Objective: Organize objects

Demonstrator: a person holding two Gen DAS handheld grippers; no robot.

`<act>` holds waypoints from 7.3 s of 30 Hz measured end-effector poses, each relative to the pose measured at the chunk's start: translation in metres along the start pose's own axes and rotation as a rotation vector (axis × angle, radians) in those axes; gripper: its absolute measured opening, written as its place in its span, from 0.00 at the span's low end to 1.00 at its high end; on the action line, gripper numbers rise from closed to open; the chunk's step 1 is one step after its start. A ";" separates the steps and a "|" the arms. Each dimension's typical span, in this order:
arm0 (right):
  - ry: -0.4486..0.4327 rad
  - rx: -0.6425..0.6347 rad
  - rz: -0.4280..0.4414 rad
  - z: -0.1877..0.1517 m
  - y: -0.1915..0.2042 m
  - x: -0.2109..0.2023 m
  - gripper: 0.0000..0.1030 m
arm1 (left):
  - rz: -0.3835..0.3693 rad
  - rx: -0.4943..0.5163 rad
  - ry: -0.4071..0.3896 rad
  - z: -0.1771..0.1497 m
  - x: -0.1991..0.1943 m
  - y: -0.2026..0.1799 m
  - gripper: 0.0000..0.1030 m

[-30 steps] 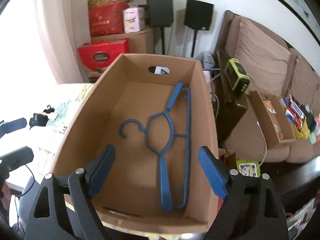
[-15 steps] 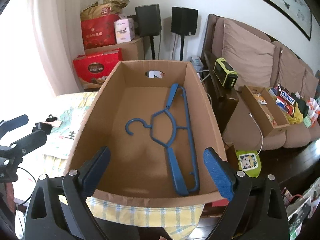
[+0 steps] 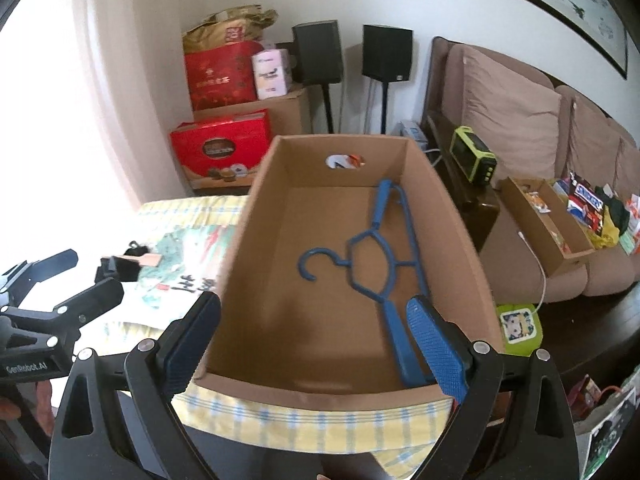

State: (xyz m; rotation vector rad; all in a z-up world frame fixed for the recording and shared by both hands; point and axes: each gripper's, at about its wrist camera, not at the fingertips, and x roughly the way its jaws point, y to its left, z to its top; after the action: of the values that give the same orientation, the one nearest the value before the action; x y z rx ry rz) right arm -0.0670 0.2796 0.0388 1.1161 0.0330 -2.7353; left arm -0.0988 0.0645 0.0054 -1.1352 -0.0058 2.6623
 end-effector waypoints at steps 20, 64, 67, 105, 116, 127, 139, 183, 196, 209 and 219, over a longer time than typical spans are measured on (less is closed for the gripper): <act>0.048 -0.101 0.168 0.023 0.091 0.038 0.93 | 0.130 -0.228 0.043 -0.031 0.000 0.165 1.00; 0.204 -0.180 0.300 -0.050 0.187 0.129 0.61 | -0.094 -0.459 0.264 -0.093 0.083 0.212 0.25; 0.207 -0.176 0.298 -0.052 0.186 0.130 0.61 | -0.101 -0.471 0.269 -0.096 0.082 0.214 0.18; 0.330 0.126 0.427 -0.083 0.168 0.155 0.54 | -0.265 -0.520 0.283 -0.114 0.074 0.210 0.47; 0.343 0.131 0.444 -0.080 0.168 0.156 0.54 | -0.352 -0.553 0.300 -0.119 0.066 0.221 0.14; 0.325 0.013 0.419 -0.082 0.177 0.135 0.54 | -0.309 -0.513 0.258 -0.119 0.009 0.242 0.13; 0.150 -0.297 0.369 -0.078 0.223 0.091 0.63 | -0.353 -0.516 0.217 -0.083 -0.029 0.244 0.05; 0.056 0.168 0.469 -0.029 0.126 0.100 0.04 | -0.510 -0.555 0.337 -0.072 0.053 0.178 0.70; 0.146 0.371 0.615 -0.028 0.096 0.098 0.03 | -0.592 -0.544 0.398 -0.105 0.102 0.147 0.72; 0.187 0.432 0.759 -0.009 0.093 0.079 0.03 | -0.772 -0.631 0.319 -0.090 0.096 0.157 0.61; 0.158 0.398 0.616 0.013 0.044 0.063 0.12 | -0.814 -0.632 0.229 -0.043 0.101 0.141 0.18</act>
State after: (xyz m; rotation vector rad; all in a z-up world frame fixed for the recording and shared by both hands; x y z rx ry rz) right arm -0.1123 0.2247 0.0064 1.1809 -0.7332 -2.1406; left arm -0.1668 -0.0534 -0.1105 -1.2276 -1.0772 1.8118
